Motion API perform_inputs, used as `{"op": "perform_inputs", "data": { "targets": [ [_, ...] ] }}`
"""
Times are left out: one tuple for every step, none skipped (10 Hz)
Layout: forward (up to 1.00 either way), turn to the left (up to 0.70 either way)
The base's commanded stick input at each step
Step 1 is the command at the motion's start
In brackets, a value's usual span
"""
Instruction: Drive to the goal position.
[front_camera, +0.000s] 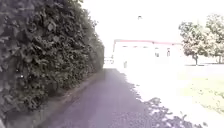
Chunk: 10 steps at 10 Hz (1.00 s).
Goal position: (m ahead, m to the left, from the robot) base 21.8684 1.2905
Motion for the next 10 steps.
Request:
{"op": "perform_inputs", "data": {
  "targets": [
    [0.85, 0.00],
    [0.85, 0.00],
    [0.85, 0.00],
    [0.85, 0.00],
    [0.85, 0.00],
    [0.85, 0.00],
    [0.85, 0.00],
    [0.85, 0.00],
    [0.85, 0.00],
    [0.85, 0.00]
  ]
}}
